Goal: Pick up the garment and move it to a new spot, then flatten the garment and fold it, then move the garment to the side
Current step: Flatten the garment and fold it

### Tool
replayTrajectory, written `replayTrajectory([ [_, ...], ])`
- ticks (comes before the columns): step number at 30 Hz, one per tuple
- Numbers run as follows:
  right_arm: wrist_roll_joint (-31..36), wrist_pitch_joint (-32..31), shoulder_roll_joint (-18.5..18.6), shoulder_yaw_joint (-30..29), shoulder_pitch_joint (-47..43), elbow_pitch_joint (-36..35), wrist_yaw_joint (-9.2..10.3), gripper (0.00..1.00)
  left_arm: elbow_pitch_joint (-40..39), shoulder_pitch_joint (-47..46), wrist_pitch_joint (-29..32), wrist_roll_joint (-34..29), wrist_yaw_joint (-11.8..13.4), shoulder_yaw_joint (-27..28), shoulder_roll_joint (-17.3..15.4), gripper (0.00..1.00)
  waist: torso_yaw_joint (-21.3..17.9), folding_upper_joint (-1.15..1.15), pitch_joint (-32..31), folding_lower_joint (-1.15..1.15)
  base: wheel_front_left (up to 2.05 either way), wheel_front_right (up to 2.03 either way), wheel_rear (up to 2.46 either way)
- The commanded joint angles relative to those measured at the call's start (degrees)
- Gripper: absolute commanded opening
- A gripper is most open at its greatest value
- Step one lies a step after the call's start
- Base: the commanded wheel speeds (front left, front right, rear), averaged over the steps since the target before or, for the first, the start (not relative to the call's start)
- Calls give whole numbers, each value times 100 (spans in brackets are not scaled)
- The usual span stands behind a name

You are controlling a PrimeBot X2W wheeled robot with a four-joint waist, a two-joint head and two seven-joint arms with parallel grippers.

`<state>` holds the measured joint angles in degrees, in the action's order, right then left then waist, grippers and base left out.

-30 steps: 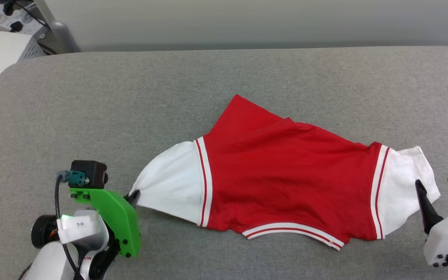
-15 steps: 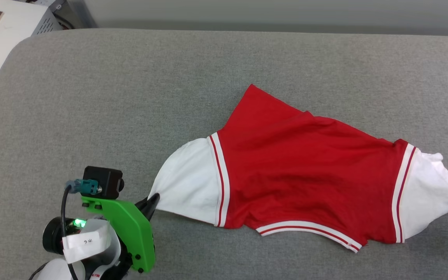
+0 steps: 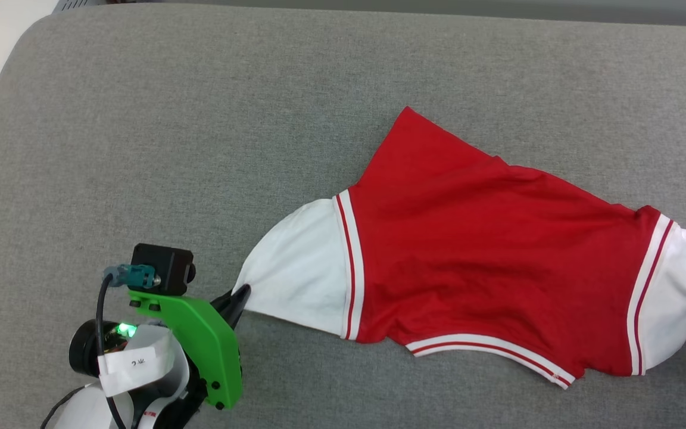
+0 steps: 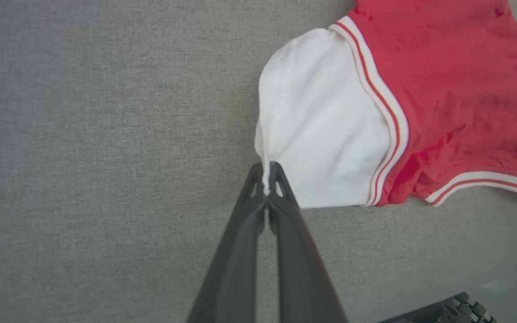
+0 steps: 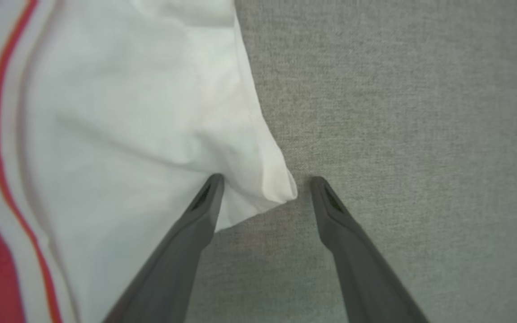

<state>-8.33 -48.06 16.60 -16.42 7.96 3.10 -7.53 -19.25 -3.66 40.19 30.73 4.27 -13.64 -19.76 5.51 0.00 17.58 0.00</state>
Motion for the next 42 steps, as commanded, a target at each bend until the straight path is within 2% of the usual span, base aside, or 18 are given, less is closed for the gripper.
replayTrajectory([
  [1,33,26,-31,73,57,136,4,100,9,-112,-24,-26,-7,4,9,0,18,0,35,0,0,0,0],
  [2,34,16,-25,103,55,188,4,100,19,-121,-29,-23,-6,4,11,0,19,0,38,0,0,0,0],
  [3,20,-29,-11,177,34,268,4,43,39,-132,-37,-21,-5,6,11,0,21,0,35,0,0,0,0],
  [4,-7,-49,5,233,17,307,4,0,56,-139,-42,-21,-5,5,12,0,23,0,23,0,0,0,0],
  [10,-59,90,111,205,-7,389,4,0,194,-118,-114,-18,20,34,8,0,-7,0,-229,0,0,0,0],
  [15,-139,287,281,51,-48,143,4,0,242,-80,-230,55,-9,88,12,0,-61,0,-627,0,0,0,0],
  [17,-219,351,389,10,-73,-47,4,0,228,-76,-263,100,-26,127,2,0,-87,0,-791,0,0,0,0],
  [18,-415,367,534,-81,-52,-395,4,0,166,-117,-312,125,-45,212,-53,0,-138,0,-1048,0,0,0,0],
  [22,-826,286,710,-155,72,-878,4,0,8,-222,-508,358,-40,471,19,0,-230,0,-1328,0,0,0,0],
  [26,-1161,173,896,-232,274,-1242,4,0,-158,-316,-611,378,-21,749,-122,0,-323,0,-1503,0,0,0,0],
  [34,-1673,110,1256,-302,1028,-1694,4,0,-627,-855,-650,571,-6,1158,-267,0,-452,0,-1653,0,0,0,0],
  [42,-1897,300,1573,-272,1844,-1628,4,0,-804,-1674,-669,633,-100,1349,-451,0,-535,0,-1395,0,0,0,0],
])
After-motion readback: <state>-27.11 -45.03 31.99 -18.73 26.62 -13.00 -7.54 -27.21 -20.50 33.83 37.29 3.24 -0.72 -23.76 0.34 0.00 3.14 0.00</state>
